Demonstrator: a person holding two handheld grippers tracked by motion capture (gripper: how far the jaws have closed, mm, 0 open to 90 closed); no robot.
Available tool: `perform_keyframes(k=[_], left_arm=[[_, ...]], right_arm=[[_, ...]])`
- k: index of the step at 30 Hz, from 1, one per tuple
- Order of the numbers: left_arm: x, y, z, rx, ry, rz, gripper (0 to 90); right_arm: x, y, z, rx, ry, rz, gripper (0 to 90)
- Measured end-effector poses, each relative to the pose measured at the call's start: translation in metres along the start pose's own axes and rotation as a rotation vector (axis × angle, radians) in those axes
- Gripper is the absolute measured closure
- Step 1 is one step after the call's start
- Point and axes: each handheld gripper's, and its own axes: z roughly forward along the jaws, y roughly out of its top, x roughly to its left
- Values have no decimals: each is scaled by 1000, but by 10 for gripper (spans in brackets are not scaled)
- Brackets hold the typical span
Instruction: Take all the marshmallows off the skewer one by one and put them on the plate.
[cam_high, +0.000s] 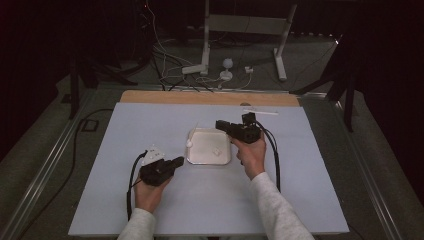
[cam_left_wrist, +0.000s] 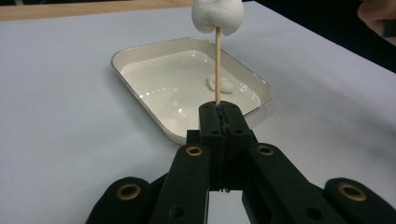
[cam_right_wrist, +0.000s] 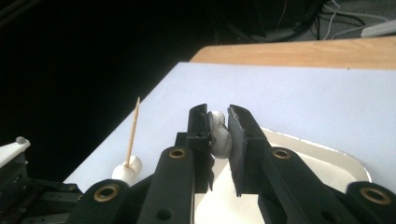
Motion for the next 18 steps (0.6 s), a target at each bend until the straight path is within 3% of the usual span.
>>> perform_keyframes(k=[7,18], left_arm=[[-1,-1,5,22,-4,5,900],[-5,-4,15,82,-6,22,900]], right_arm=[[-6,-8,13,47,13,27,762],[-5,-13,20,57,87,69,687]])
